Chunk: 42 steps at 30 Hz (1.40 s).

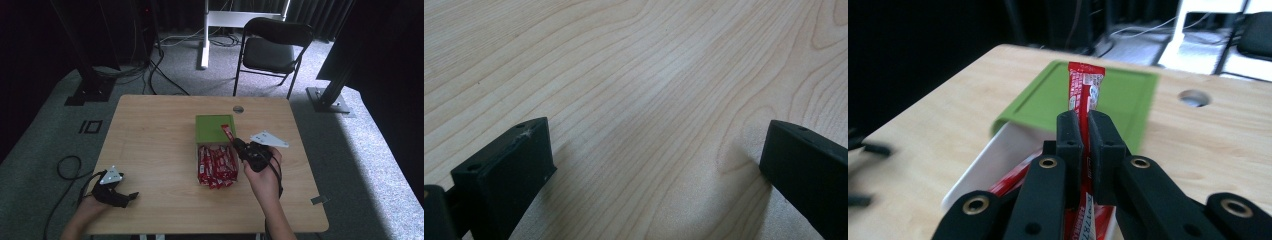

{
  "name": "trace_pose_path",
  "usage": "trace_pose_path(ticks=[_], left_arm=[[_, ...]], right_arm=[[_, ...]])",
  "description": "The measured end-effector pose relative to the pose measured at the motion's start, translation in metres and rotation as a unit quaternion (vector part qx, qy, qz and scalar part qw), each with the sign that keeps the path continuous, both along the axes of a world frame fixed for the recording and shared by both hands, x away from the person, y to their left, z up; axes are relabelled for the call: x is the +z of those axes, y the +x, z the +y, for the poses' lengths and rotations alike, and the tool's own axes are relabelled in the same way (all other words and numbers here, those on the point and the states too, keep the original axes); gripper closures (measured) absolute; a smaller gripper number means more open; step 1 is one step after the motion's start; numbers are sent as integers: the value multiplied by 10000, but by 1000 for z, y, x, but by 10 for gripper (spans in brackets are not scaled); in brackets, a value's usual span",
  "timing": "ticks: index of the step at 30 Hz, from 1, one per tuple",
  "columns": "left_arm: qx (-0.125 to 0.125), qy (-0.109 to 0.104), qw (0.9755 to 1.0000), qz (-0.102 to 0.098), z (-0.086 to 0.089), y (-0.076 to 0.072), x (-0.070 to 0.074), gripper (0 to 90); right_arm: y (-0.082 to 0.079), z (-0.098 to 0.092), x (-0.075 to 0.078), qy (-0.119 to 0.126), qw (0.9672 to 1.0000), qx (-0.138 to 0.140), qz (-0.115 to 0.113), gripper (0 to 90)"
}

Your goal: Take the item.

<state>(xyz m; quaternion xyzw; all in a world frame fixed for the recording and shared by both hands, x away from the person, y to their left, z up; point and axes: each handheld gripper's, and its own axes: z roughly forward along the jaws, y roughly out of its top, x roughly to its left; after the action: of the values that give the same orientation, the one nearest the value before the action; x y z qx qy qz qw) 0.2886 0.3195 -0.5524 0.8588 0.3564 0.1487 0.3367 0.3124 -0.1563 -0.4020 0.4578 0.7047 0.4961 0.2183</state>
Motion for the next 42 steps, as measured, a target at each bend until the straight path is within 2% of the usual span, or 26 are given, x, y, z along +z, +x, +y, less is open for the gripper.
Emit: trace_pose_path(ticks=[4, 5, 7, 10, 13, 14, 16, 27, 38, 42], left_arm=[[-4, 5, 10000, -4, 0, 0, 0, 15], [-4, 4, 10000, -4, 0, 0, 0, 16], [-2, 3, 10000, -3, 0, 0, 0, 15], [-4, 4, 10000, -4, 0, 0, 0, 15], [-2, 3, 10000, -4, 0, 0, 0, 15], [-3, 8, 10000, -8, 0, 0, 0, 15], [-3, 4, 10000, -2, 0, 0, 0, 15], [0, 0, 10000, -1, 0, 0, 0, 15], [-1, 1, 10000, 0, 0, 0, 0, 15], [-1, -1, 10000, -1, 0, 0, 0, 15]], right_arm=[[8, -8, -4, 54, 9990, -412, -190, 852], [11, -9, -6, 1, 9986, -500, -194, 852], [15, -13, -10, 92, 9974, -674, -238, 851], [22, -19, -18, 85, 9952, -932, -296, 850], [29, -22, -27, 55, 9930, -1149, -275, 850], [32, -23, -31, -4, 9922, -1222, -239, 850], [37, -25, -39, 85, 9915, -1288, -137, 851], [64, -33, -91, -64, 9849, -1672, 456, 850], [81, -36, -126, -167, 9777, -1885, 912, 852], [85, -34, -135, -221, 9762, -1896, 1027, 852]])
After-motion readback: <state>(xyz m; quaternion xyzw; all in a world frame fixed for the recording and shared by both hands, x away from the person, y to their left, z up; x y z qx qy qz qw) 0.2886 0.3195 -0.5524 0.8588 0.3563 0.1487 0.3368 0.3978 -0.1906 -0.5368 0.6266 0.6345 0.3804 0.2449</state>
